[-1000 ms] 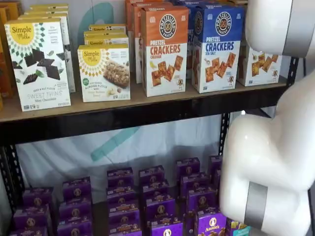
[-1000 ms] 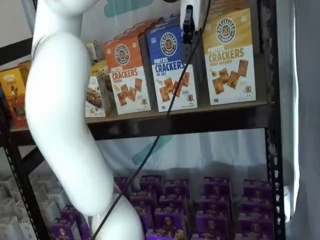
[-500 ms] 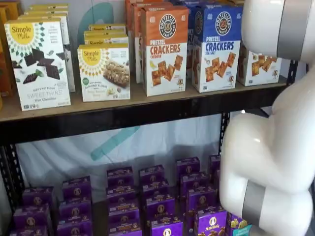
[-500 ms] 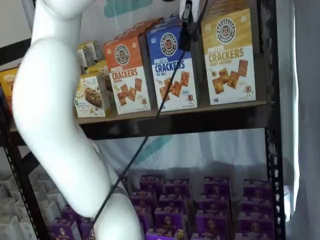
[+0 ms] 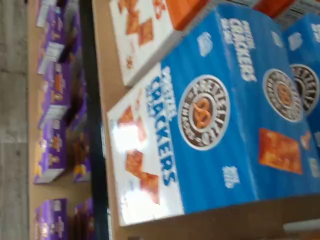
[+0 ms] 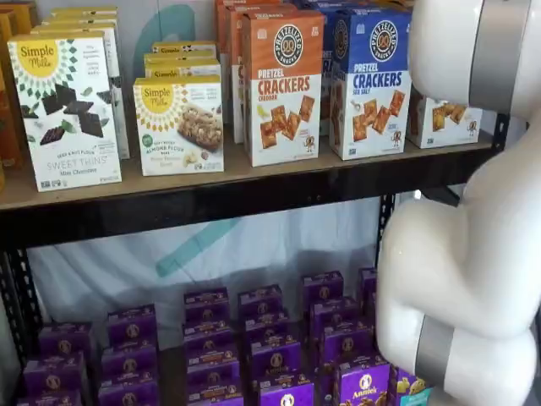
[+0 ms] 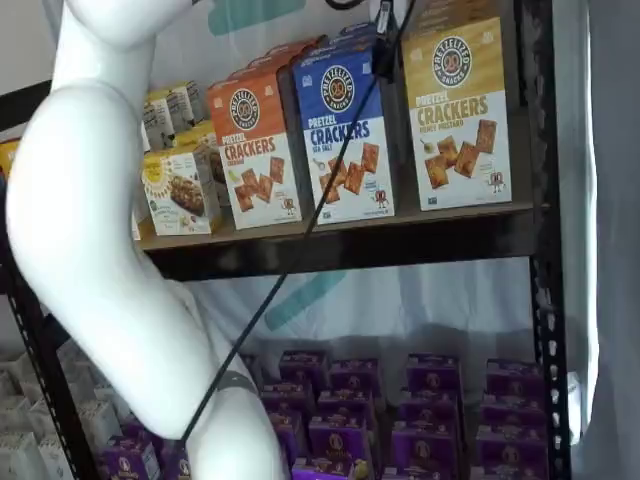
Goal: Retrieve the yellow and white box located on the top shelf, the sixth one from the left
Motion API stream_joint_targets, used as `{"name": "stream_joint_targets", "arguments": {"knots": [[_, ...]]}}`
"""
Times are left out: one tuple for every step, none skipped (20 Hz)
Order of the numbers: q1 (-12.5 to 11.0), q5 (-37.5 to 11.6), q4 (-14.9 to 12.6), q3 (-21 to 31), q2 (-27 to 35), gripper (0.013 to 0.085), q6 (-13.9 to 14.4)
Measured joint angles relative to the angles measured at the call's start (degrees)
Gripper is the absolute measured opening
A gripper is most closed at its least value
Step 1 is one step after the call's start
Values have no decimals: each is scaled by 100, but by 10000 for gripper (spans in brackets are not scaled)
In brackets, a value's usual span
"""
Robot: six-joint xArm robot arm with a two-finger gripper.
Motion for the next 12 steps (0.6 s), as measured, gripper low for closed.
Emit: {"name": "stream_joint_targets", "arguments": {"knots": [[11,-68,13,-15,32,850,-10],[27,-137,18,-77,104,850,-20],[48,-199,11,-203,233,850,-26],[58,-222,2,-247,278,850,-31],[87,-255,-49,-329,355,850,-42],[116,-292,-98,-393,421,850,-54],[150,-336,-151,-456,491,850,-65],[181,-372,-197,-502,544,850,-73],[210,-409,-234,-534,584,850,-78],[236,-462,-254,-547,616,850,-83],[276,-539,-277,-552,650,850,-89],[305,-597,-297,-551,666,850,-94]]}}
